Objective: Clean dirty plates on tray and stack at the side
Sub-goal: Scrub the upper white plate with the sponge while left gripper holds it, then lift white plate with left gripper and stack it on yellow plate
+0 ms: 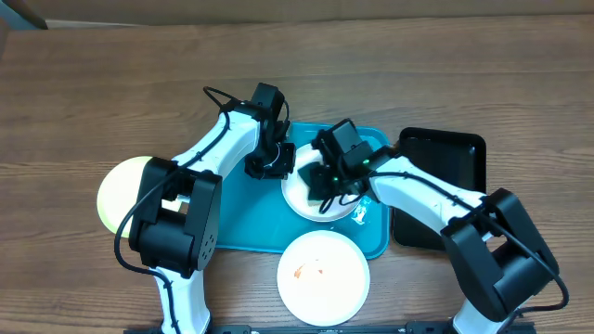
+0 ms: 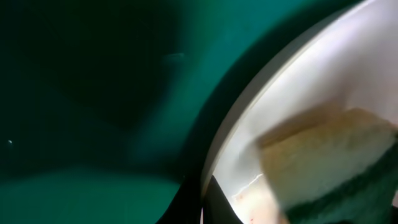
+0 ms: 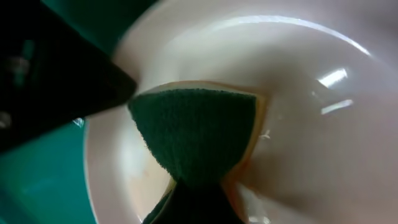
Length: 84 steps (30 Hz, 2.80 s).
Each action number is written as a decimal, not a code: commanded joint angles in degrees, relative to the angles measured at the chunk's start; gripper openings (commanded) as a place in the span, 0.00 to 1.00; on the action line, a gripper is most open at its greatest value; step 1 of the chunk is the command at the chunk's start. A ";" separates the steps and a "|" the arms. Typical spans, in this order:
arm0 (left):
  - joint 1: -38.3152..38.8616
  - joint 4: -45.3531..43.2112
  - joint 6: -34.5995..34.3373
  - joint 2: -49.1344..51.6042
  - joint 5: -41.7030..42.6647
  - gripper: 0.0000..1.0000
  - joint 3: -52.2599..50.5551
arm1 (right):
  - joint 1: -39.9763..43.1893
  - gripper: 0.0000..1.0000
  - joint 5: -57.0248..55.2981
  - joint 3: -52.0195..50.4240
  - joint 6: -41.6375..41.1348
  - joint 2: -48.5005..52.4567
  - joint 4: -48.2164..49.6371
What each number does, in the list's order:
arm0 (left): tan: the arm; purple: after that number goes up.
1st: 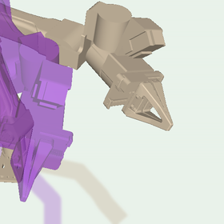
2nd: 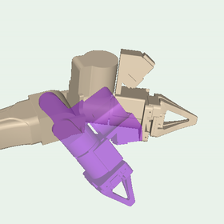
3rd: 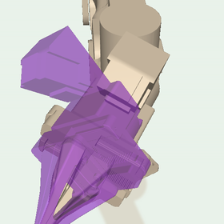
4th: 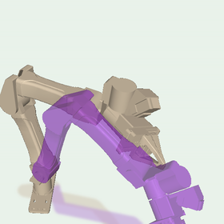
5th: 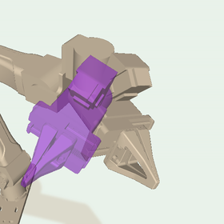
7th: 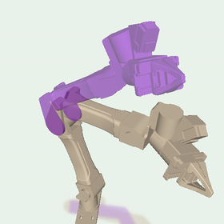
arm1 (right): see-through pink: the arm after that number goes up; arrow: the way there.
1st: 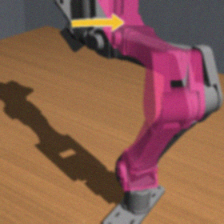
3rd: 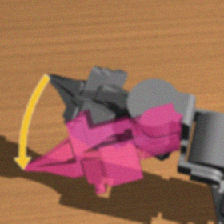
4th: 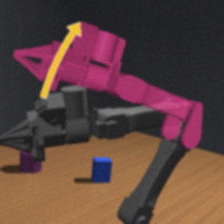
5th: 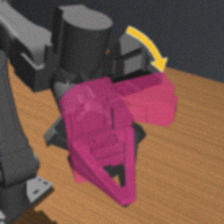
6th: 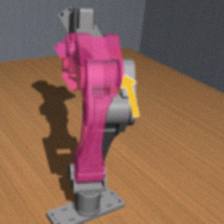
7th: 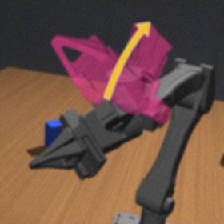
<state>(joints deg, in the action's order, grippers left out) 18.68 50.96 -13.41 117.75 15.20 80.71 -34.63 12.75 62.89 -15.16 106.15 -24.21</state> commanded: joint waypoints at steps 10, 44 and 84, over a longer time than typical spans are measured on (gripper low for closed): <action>0.00 -0.22 -0.59 -1.22 -0.74 0.04 -0.57 | 6.38 0.04 -18.25 -0.20 0.31 0.33 -1.36; 0.11 -0.63 -1.49 -1.22 -0.52 0.04 -0.57 | 1.20 0.04 -10.16 0.83 -1.86 0.33 -1.79; 12.50 3.26 -3.15 -24.17 -64.98 0.04 -0.22 | 40.65 0.04 3.89 2.93 7.76 -12.59 -36.57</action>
<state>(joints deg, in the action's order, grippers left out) 28.64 54.22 -14.90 95.39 -36.03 80.23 5.98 15.35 66.92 -8.78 94.54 -61.67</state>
